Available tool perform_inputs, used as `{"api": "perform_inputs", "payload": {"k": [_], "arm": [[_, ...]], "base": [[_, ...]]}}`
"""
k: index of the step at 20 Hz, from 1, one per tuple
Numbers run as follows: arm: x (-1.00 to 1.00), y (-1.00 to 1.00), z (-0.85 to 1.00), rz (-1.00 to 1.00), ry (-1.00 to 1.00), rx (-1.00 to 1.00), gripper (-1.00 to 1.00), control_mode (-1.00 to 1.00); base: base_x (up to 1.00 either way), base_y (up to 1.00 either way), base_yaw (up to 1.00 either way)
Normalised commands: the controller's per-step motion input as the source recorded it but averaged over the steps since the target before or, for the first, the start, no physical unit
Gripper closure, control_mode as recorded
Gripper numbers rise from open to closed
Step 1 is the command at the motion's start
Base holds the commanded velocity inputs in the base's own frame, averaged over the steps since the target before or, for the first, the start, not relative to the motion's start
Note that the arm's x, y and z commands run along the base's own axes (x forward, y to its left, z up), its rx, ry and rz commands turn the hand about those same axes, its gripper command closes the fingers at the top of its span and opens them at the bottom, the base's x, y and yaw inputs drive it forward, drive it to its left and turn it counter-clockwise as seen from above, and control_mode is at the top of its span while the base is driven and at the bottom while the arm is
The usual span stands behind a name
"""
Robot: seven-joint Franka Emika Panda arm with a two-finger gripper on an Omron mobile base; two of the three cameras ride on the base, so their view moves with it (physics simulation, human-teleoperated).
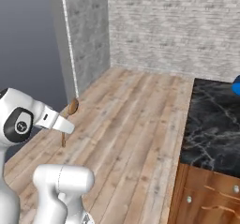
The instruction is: Take the fork and place it on the left side of the plate. Then take the spoon and place it on the right side of the plate. Make sure they're directly next to the plate.
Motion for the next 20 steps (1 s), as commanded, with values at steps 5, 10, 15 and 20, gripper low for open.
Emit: {"api": "perform_inputs", "payload": {"k": [5,10,15,20], "arm": [[0.00,0.00,0.00,0.00,0.00,0.00,1.00,1.00],[0.00,0.00,0.00,0.00,0.00,0.00,1.00,1.00],[0.00,0.00,0.00,0.00,0.00,0.00,1.00,1.00],[0.00,0.00,0.00,0.00,0.00,0.00,1.00,1.00]], "base": [[1.00,0.59,-0.45],[1.00,0.61,-0.46],[1.00,0.60,-0.46],[1.00,0.61,-0.47]]}}
